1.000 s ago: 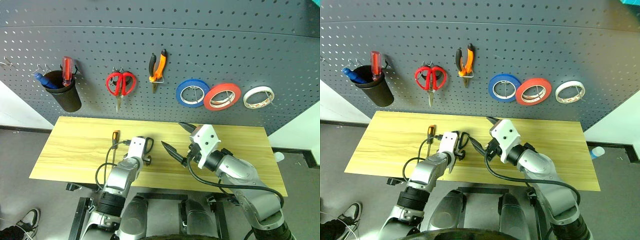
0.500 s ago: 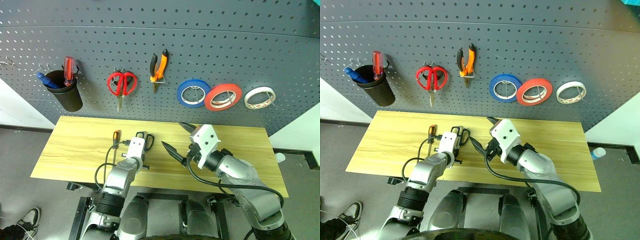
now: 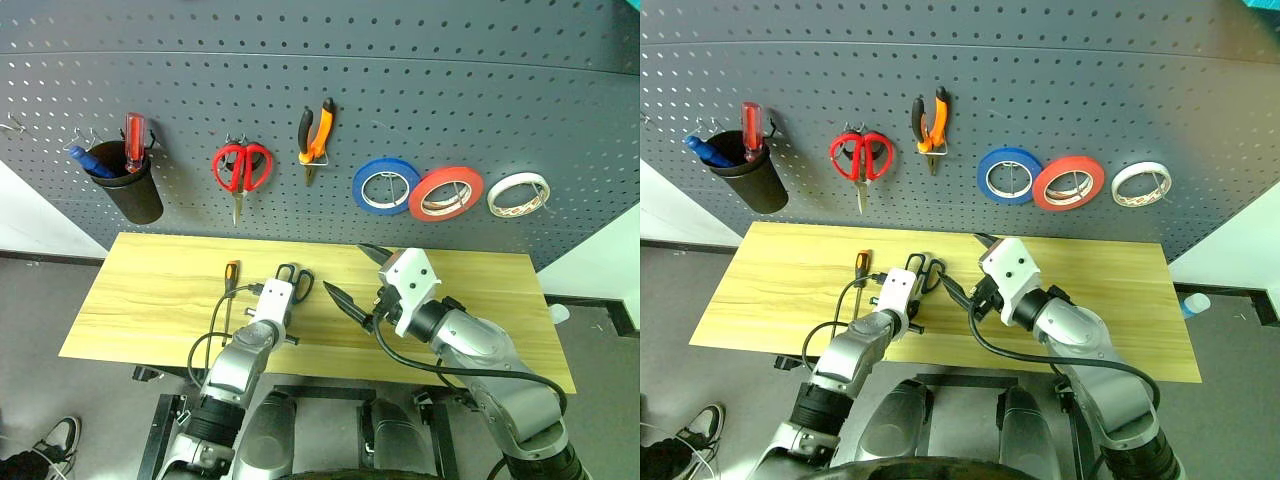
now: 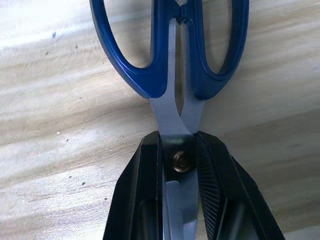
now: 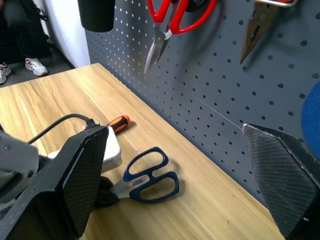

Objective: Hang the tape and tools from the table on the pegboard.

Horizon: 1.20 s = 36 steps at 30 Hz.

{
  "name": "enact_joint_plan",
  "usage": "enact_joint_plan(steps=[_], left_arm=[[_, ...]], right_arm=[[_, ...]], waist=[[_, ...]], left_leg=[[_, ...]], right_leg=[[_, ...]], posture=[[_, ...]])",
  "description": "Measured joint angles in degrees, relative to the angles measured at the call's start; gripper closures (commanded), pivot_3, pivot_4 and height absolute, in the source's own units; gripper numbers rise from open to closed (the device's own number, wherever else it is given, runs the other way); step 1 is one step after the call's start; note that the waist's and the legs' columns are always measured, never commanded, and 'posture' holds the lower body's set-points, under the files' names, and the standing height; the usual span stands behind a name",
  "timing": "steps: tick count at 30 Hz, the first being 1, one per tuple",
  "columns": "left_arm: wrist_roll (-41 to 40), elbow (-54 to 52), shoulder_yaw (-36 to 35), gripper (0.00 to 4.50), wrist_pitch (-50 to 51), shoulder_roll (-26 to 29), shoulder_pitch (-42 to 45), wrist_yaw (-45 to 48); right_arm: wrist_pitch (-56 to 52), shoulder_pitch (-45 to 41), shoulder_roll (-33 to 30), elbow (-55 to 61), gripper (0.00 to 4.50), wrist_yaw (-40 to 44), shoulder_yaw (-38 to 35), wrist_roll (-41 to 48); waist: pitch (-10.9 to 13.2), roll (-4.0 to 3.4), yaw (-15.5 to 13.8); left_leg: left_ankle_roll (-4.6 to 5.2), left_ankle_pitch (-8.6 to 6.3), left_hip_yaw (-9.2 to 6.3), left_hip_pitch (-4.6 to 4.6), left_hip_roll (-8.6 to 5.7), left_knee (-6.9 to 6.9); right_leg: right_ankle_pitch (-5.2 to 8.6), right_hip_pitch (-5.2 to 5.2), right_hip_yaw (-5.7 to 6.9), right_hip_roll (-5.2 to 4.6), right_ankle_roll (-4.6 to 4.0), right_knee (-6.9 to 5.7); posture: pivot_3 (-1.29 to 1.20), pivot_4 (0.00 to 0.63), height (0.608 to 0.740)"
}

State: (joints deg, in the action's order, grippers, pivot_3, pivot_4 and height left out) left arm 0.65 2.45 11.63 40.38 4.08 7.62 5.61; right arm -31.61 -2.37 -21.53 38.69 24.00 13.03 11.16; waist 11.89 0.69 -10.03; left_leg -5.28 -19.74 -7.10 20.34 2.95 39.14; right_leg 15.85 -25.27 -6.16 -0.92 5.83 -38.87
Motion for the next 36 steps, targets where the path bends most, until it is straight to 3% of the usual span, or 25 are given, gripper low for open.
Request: enact_joint_plan(steps=[15,24,29,36], left_arm=[[-0.4,-13.0,-2.6,3.92,-20.1,4.1,-8.1,3.3],[0.9,-17.4,-3.1,3.93,-40.2,5.7,-12.2,4.4],[2.6,-20.4,-2.8,3.93,-46.3,6.7,-14.0,4.6],[9.7,-21.4,-8.6,3.93,-52.3,6.8,-13.2,-2.7]], right_arm=[[13.2,5.0,1.0,-0.1,0.00,3.0,-3.4,3.0],[15.8,6.9,1.2,0.2,0.00,5.9,-4.7,8.8],[16.1,6.9,1.1,0.2,0.00,6.3,-5.0,9.2],[19.4,6.4,1.6,-0.6,0.00,7.1,-6.6,10.0]], waist=[[0.0,-0.01,0.0],[0.0,-0.01,-0.1],[0.0,-0.01,-0.1],[0.0,0.00,-0.3]], left_leg=[[0.02,-0.01,0.00,0.10,0.01,-0.11],[0.03,-0.02,0.00,0.07,0.01,-0.12],[0.03,-0.02,0.01,0.06,0.01,-0.11],[0.03,-0.02,0.00,0.04,0.01,-0.11]], right_leg=[[-0.01,0.05,0.00,-0.02,0.01,0.42],[-0.01,0.13,0.00,-0.02,0.01,0.51],[-0.02,0.16,0.00,-0.03,0.02,0.54],[-0.06,0.22,0.01,-0.02,0.09,0.56]], posture=[[0.29,0.153,0.681],[0.29,0.144,0.681],[0.30,0.138,0.681],[0.31,0.127,0.681]])
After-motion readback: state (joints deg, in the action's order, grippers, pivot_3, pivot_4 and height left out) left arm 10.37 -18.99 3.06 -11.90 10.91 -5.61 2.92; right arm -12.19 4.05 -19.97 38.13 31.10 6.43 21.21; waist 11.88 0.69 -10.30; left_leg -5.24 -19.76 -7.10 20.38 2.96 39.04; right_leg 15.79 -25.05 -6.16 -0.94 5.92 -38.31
